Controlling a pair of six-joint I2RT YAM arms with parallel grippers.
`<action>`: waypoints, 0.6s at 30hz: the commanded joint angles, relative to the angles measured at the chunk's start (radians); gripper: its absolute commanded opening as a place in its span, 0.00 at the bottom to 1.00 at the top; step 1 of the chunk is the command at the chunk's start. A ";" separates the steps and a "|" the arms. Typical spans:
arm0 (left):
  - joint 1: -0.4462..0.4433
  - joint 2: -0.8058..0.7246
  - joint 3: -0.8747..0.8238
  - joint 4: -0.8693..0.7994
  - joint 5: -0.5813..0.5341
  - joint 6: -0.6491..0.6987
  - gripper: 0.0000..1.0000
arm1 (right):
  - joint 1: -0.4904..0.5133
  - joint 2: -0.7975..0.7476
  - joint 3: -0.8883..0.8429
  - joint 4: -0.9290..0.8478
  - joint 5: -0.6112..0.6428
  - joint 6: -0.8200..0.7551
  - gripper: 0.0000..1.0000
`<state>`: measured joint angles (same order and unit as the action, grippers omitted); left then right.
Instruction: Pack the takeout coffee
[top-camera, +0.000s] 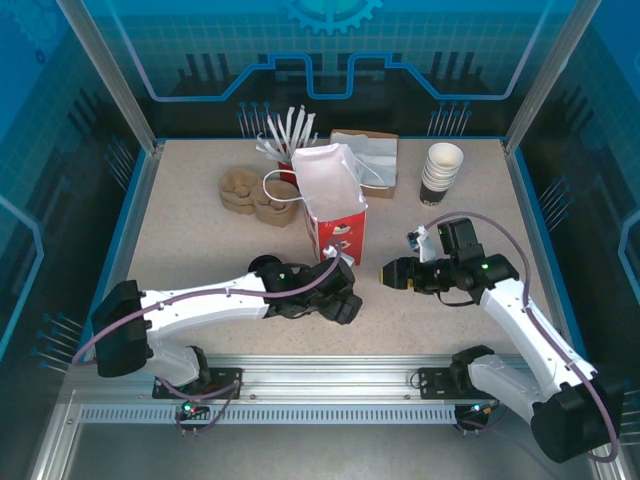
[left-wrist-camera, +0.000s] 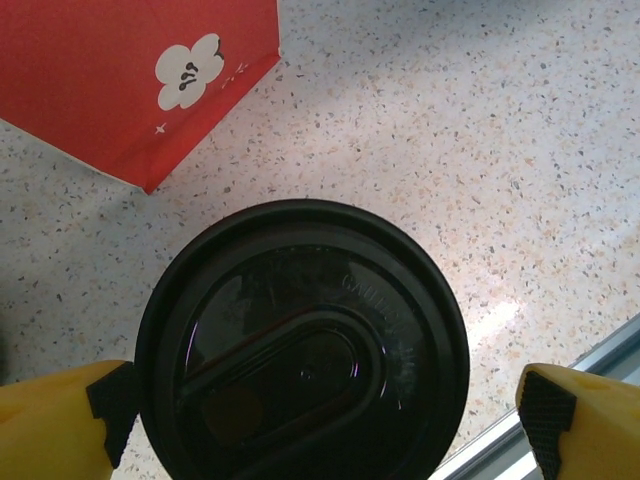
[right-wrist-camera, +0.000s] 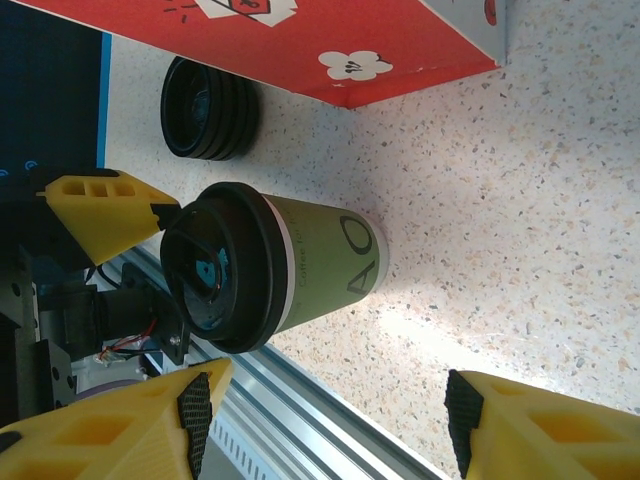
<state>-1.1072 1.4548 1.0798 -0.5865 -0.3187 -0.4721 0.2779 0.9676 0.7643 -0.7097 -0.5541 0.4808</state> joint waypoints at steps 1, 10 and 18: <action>-0.011 0.022 0.049 -0.048 -0.036 -0.016 0.95 | -0.023 -0.015 -0.013 -0.017 -0.032 -0.020 0.66; -0.011 0.071 0.085 -0.091 -0.045 -0.030 0.87 | -0.050 -0.025 -0.032 -0.022 -0.047 -0.034 0.66; -0.011 0.096 0.088 -0.139 -0.057 -0.062 0.86 | -0.074 -0.044 -0.053 -0.026 -0.063 -0.043 0.66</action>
<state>-1.1103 1.5307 1.1503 -0.6647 -0.3531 -0.5011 0.2230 0.9398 0.7250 -0.7143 -0.5854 0.4610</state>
